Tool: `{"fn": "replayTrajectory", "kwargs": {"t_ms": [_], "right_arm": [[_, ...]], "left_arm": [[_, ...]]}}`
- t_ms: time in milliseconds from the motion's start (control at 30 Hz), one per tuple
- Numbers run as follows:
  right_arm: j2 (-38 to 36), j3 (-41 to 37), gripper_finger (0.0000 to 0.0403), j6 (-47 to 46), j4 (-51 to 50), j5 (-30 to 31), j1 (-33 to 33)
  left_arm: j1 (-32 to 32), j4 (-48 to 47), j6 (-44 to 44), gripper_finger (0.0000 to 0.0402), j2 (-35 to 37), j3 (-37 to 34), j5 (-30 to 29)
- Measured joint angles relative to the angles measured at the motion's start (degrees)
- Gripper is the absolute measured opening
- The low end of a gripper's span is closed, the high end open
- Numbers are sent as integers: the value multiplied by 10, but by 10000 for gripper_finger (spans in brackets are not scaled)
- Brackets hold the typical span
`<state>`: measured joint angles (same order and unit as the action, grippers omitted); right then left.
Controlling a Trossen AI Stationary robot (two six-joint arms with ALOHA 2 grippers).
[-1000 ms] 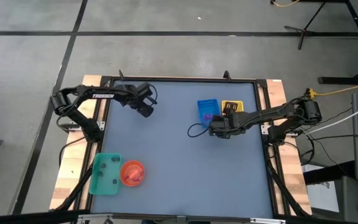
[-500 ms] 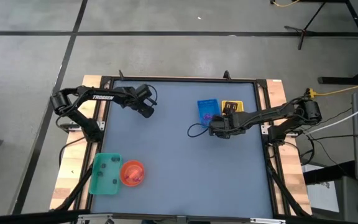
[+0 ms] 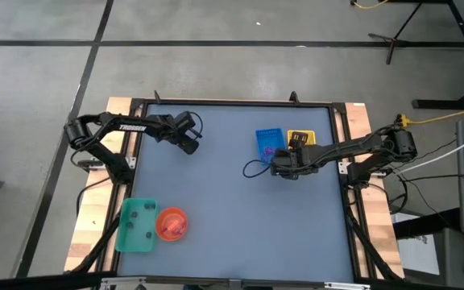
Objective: Sort Halloween decoration
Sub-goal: Put the violet spider toy into the blue box
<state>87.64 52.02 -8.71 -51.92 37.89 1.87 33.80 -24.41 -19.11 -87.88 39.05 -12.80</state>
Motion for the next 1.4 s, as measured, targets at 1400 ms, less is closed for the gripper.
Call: {"fn": "replayTrajectory", "kwargs": {"t_ms": [1400], "right_arm": [[0, 0, 239, 0, 0, 0, 0]], "left_arm": [[0, 18, -3, 92, -2, -1, 7]]}}
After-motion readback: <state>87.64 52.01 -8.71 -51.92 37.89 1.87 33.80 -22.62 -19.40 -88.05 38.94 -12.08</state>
